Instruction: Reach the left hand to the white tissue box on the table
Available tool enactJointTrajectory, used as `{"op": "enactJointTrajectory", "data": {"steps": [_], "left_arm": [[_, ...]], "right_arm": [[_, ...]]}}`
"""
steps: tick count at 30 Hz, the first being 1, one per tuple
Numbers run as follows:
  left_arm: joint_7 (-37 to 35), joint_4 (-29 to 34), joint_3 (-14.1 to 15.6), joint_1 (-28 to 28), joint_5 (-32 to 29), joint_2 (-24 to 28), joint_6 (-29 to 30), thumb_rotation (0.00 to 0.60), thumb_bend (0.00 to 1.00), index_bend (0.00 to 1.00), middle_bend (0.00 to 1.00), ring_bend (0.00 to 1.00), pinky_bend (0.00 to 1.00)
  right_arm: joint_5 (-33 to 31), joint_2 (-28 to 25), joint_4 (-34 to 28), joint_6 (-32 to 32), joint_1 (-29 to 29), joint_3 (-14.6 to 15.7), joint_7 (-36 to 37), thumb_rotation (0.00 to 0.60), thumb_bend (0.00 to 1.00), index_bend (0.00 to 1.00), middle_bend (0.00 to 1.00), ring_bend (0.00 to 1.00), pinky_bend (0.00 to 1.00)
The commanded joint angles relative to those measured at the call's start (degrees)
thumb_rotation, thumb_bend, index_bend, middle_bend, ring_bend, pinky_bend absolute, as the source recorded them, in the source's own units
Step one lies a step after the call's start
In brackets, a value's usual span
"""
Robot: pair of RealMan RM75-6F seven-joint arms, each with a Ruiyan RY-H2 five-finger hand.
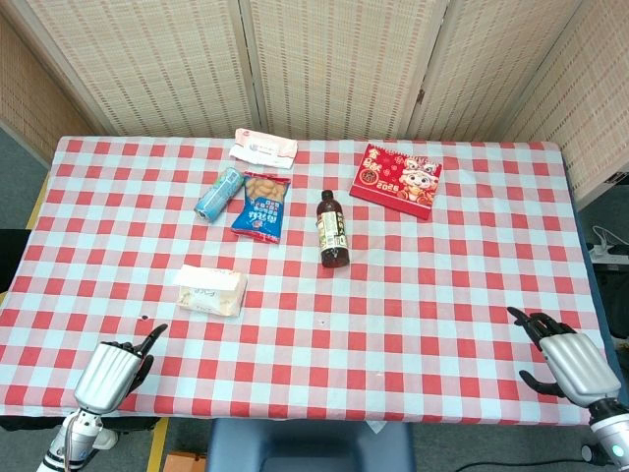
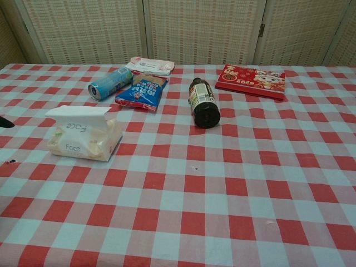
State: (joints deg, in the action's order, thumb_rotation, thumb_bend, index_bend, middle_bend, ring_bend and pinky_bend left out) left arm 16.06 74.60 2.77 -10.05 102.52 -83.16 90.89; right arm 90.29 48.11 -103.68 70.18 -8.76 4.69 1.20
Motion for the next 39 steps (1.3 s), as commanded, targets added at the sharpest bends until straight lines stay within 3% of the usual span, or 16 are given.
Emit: {"op": "enactJointTrajectory", "data": {"steps": [1, 9, 14, 18, 27, 39], "left_arm": [[0.06, 0.0, 0.01, 0.02, 0.09, -0.01, 0.12, 0.6, 0.51, 0.21, 0.84, 0.85, 0.95], [0.86, -0.17, -0.46, -0.3, 0.29, -0.48, 0.2, 0.6, 0.52, 0.21, 0.84, 0.85, 0.95], [1.9, -0.9, -2.44, -2.67, 1.13, -2.26, -0.44, 0.6, 0.52, 0.23, 0.85, 0.86, 0.94], [4.24, -2.62, -4.6, -6.58, 1.07, -4.77, -4.46, 0.6, 0.51, 0.25, 0.89, 0.88, 0.94], [5.6, -12.4, -10.02, -14.21, -3.98, -14.25, -12.38, 0.6, 0.51, 0.26, 0.91, 0.9, 0.95], [5.56, -24.01, -11.75, -20.42, -6.29, -21.89, -14.17, 0.6, 0.51, 0.24, 0.91, 0.9, 0.95]], "right_arm": [[0.26, -0.03, -0.01, 0.31, 0.16, 0.1, 0.02, 0.6, 0.19, 0.0, 0.21, 0.11, 0.28], [0.02, -0.09, 0.13, 0.34, 0.16, 0.0, 0.29, 0.6, 0.19, 0.0, 0.21, 0.11, 0.28], [-0.2, -0.31, -0.25, -0.11, 0.12, 0.17, -0.4, 0.6, 0.19, 0.0, 0.21, 0.11, 0.28], [-0.22, -0.33, -0.24, 0.08, 0.1, 0.02, -0.05, 0.6, 0.19, 0.0, 0.21, 0.11, 0.28], [-0.65, -0.53, -0.23, -0.7, -0.2, 0.01, 0.08, 0.6, 0.19, 0.0, 0.21, 0.11, 0.28], [-1.01, -0.62, -0.37, -1.05, -0.32, -0.02, -0.1, 0.6, 0.19, 0.0, 0.21, 0.11, 0.28]]}}
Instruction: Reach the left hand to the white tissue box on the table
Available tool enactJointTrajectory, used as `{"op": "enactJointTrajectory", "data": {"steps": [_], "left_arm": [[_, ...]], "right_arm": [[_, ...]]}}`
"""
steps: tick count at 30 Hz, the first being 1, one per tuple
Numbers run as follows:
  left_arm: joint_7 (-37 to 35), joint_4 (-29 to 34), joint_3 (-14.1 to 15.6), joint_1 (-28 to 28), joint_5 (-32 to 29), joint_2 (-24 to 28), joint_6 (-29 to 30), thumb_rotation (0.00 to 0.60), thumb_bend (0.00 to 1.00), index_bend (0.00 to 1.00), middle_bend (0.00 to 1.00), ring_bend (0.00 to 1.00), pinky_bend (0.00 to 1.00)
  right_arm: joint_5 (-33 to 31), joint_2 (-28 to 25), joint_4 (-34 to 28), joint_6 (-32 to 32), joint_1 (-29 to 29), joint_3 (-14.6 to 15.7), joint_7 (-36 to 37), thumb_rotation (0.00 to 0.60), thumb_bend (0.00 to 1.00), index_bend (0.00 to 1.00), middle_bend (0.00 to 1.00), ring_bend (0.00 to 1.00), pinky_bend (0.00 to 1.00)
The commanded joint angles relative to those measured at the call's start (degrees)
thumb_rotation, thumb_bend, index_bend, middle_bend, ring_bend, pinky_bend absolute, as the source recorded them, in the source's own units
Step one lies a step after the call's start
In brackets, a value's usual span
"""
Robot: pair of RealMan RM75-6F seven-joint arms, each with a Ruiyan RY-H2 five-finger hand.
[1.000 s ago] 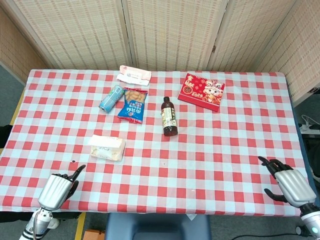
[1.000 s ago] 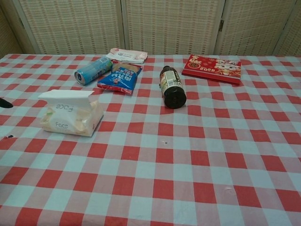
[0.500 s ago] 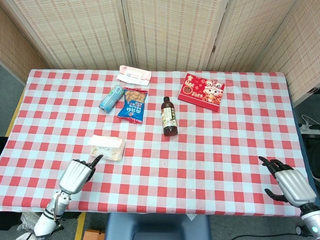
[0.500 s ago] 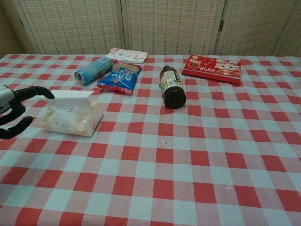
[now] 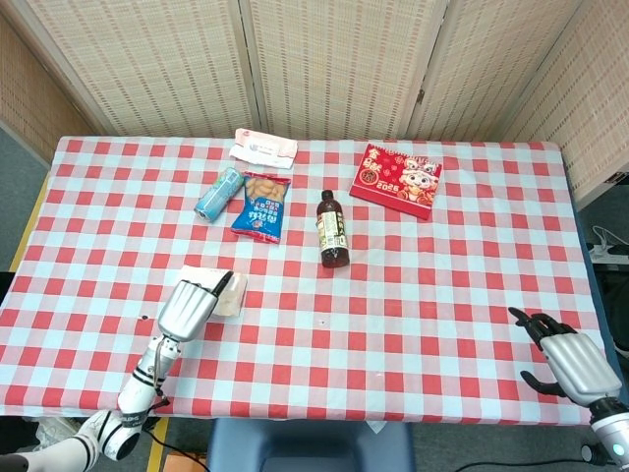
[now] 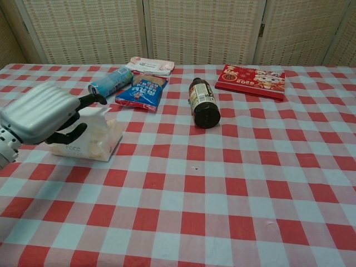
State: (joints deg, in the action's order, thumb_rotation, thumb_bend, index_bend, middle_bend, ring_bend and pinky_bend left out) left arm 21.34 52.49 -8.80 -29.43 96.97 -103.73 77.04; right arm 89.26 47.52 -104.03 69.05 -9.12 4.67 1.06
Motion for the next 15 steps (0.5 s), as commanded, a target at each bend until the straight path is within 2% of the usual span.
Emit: {"op": "enactJointTrajectory", "data": {"steps": [1, 3, 6, 8, 15], "left_arm": [[0.3, -2.42, -0.16, -1.26, -0.9, -1.63, -0.32, 0.6, 0.51, 0.25, 0.91, 0.9, 0.95], [-0.08, -3.31, -0.07, -1.6, -1.14, -2.2, -0.06, 0.6, 0.51, 0.32, 0.91, 0.9, 0.95], [0.07, -5.14, 0.07, -1.94, -1.31, -3.12, 1.06, 0.6, 0.53, 0.56, 0.92, 0.9, 0.95], [-0.26, -5.98, 0.21, -2.04, -1.57, -3.6, 1.64, 0.6, 0.54, 0.63, 0.93, 0.9, 0.95], [-0.54, -6.3, 0.72, -1.97, -1.91, -3.48, 3.39, 0.6, 0.55, 0.65, 0.93, 0.9, 0.95]], "right_arm": [[0.05, -0.05, -0.02, 0.13, 0.06, 0.0, 0.07, 0.6, 0.19, 0.0, 0.21, 0.11, 0.29], [0.09, -0.06, 0.0, 0.22, 0.09, 0.0, 0.15, 0.6, 0.19, 0.0, 0.21, 0.11, 0.29], [0.0, -0.07, 0.02, 0.05, 0.03, -0.01, 0.16, 0.6, 0.19, 0.0, 0.21, 0.11, 0.29], [-0.07, -0.08, 0.0, -0.16, -0.05, 0.01, 0.07, 0.6, 0.19, 0.0, 0.21, 0.11, 0.29], [-0.1, -0.1, -0.13, -0.24, -0.05, 0.05, -0.16, 0.6, 0.19, 0.0, 0.21, 0.11, 0.29]]}}
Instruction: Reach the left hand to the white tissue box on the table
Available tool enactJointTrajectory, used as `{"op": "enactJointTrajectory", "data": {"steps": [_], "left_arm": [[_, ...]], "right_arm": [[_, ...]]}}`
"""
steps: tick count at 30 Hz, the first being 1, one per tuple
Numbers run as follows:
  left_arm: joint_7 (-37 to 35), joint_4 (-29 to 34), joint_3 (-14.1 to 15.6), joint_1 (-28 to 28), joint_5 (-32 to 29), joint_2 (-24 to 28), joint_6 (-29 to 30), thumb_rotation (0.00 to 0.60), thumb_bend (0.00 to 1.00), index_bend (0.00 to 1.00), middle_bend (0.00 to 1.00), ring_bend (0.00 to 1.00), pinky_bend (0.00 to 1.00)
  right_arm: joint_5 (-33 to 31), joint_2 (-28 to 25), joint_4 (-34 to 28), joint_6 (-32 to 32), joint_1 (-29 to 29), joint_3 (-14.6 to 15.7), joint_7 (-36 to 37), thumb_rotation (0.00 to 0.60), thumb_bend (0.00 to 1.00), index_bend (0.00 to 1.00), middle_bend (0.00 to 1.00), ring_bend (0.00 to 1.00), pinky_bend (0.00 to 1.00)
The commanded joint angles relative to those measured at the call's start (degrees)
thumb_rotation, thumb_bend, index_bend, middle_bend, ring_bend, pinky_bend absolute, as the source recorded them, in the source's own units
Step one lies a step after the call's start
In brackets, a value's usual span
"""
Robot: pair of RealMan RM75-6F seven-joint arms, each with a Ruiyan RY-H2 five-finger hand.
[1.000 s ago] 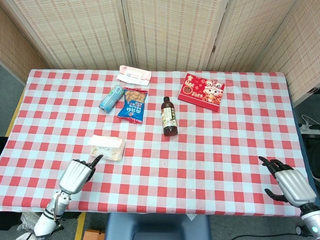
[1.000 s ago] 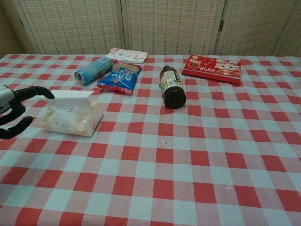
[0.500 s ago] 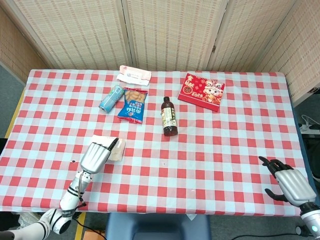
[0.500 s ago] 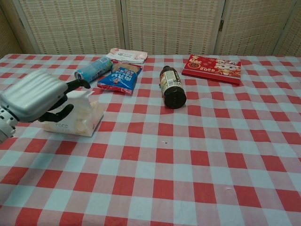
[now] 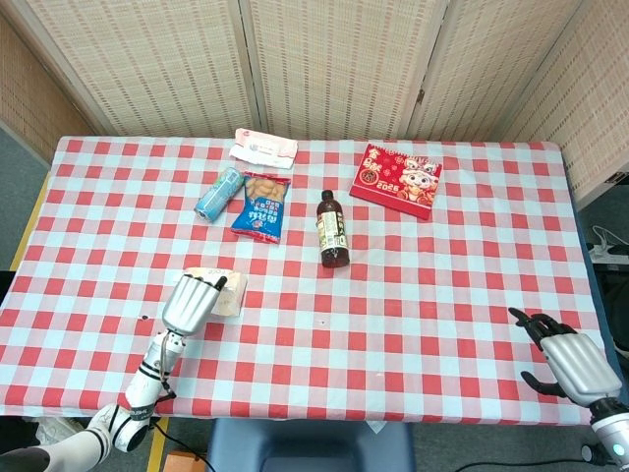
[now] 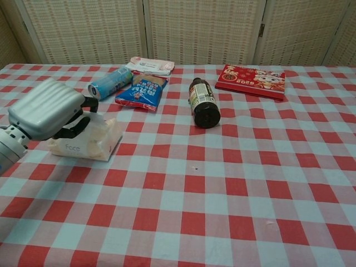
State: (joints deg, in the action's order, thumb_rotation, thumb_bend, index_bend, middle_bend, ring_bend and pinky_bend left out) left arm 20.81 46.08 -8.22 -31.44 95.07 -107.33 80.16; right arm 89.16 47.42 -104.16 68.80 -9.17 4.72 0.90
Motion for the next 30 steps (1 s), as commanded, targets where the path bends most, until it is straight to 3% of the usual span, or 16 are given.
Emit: {"op": "enactJointTrajectory", "data": {"steps": [1, 4, 5, 13, 18, 23, 30], "left_arm": [[-0.02, 0.19, 0.17, 0.06, 0.0, 0.18, 0.44, 0.6, 0.55, 0.65, 0.93, 0.9, 0.95], [0.03, 2.46, -0.01, 0.1, 0.74, 1.64, 3.56, 0.6, 0.54, 0.65, 0.93, 0.9, 0.95], [0.22, 5.0, -0.75, -0.31, 1.69, 3.45, 5.98, 0.6, 0.54, 0.65, 0.93, 0.9, 0.95], [7.88, 27.66, -0.04, 2.65, 2.26, 21.67, 7.14, 0.6, 0.54, 0.65, 0.94, 0.9, 0.95], [9.78, 34.3, 0.86, 7.66, 0.36, 29.49, 10.41, 0.6, 0.55, 0.66, 0.94, 0.9, 0.95], [9.31, 32.51, 2.19, 12.37, -2.01, 30.57, 13.52, 0.6, 0.55, 0.66, 0.94, 0.9, 0.95], [12.09, 23.0, 2.58, 15.52, -2.97, 26.8, 16.62, 0.6, 0.55, 0.67, 0.94, 0.9, 0.95]], "right_arm": [[0.0, 0.0, 0.0, 0.0, 0.0, 0.0, 0.0, 0.6, 0.19, 0.0, 0.21, 0.11, 0.28], [-0.06, 0.02, 0.02, -0.14, -0.05, 0.0, 0.0, 0.6, 0.19, 0.0, 0.21, 0.11, 0.28], [-0.07, 0.03, 0.0, -0.3, -0.1, 0.05, -0.14, 0.6, 0.19, 0.0, 0.21, 0.11, 0.28], [0.36, -0.21, -0.12, 0.37, 0.2, 0.14, 0.25, 0.6, 0.19, 0.0, 0.21, 0.11, 0.29], [0.72, -0.15, -0.05, 0.48, 0.26, 0.26, 0.02, 0.6, 0.19, 0.0, 0.21, 0.11, 0.28], [0.38, 0.07, -0.11, -0.05, 0.1, 0.27, -0.62, 0.6, 0.19, 0.0, 0.21, 0.11, 0.29], [-0.32, 0.33, -0.37, -0.75, -0.12, 0.21, -1.64, 0.6, 0.19, 0.0, 0.21, 0.11, 0.28]]}}
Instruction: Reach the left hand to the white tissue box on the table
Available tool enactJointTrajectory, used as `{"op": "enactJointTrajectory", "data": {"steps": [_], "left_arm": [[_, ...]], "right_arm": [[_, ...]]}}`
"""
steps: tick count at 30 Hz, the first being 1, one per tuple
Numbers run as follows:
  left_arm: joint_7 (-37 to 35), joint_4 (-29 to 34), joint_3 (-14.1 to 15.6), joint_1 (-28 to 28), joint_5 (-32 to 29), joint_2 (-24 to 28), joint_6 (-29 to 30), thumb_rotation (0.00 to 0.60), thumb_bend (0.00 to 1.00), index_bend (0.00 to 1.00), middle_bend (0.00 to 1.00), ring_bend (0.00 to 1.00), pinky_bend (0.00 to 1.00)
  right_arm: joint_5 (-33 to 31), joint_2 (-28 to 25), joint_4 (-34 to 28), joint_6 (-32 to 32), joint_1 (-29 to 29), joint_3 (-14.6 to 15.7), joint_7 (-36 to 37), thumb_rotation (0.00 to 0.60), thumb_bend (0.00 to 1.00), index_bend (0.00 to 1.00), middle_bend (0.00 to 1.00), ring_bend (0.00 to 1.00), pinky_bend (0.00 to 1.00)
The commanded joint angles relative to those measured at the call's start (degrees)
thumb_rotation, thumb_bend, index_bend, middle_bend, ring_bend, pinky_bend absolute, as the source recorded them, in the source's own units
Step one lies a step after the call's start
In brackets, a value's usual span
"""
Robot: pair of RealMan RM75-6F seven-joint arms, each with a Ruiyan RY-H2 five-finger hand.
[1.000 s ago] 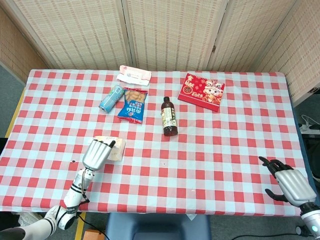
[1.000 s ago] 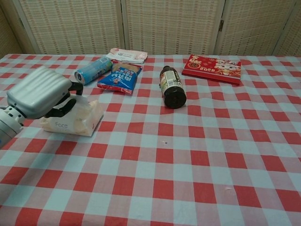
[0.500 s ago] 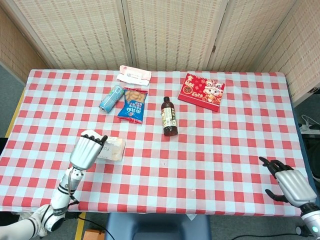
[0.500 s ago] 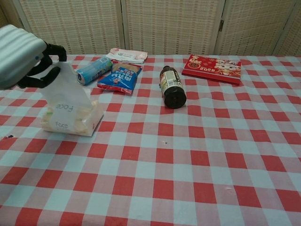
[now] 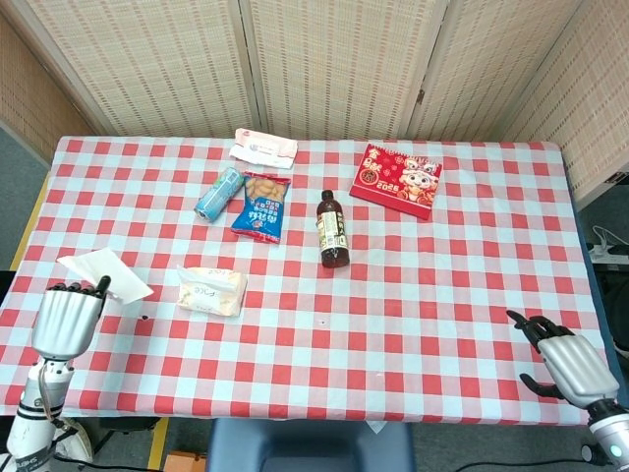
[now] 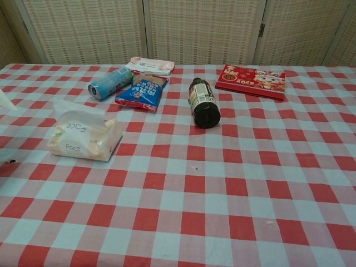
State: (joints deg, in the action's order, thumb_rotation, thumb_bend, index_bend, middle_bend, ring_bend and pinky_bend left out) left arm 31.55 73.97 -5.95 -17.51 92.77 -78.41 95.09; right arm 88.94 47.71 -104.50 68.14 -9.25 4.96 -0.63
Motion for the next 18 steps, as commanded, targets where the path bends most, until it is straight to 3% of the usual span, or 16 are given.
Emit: {"op": "enactJointTrajectory", "data": {"steps": [1, 4, 9, 13, 18], "left_arm": [[0.97, -6.43, 0.2, 1.85, -1.14, -2.85, 1.64, 0.6, 0.55, 0.67, 0.94, 0.9, 0.95], [-2.95, -8.16, 0.43, 2.46, -2.47, -4.19, 0.42, 0.6, 0.53, 0.58, 0.91, 0.9, 0.94], [-10.42, -8.05, 1.8, 3.8, -2.65, -5.37, -0.18, 0.6, 0.46, 0.3, 0.72, 0.81, 0.91], [-14.65, -5.59, 3.27, 5.17, -2.64, -4.89, -0.84, 0.6, 0.43, 0.22, 0.61, 0.74, 0.89], [-16.67, -3.02, 4.32, 6.13, -2.3, -3.74, -1.53, 0.6, 0.42, 0.19, 0.57, 0.71, 0.88]], "right_arm": [[-0.21, 0.07, -0.05, -0.15, -0.06, -0.04, -0.19, 0.6, 0.19, 0.0, 0.21, 0.11, 0.28], [-0.35, 0.11, -0.09, -0.24, -0.09, -0.06, -0.34, 0.6, 0.19, 0.0, 0.21, 0.11, 0.28], [-0.5, 0.1, -0.17, -0.43, -0.18, -0.07, -0.39, 0.6, 0.19, 0.0, 0.21, 0.11, 0.28], [-0.8, 0.1, -0.06, -0.42, -0.32, -0.34, -0.03, 0.6, 0.19, 0.0, 0.21, 0.11, 0.28], [-1.08, 0.15, -0.18, -0.53, -0.3, -0.33, -0.38, 0.6, 0.19, 0.0, 0.21, 0.11, 0.29]]}}
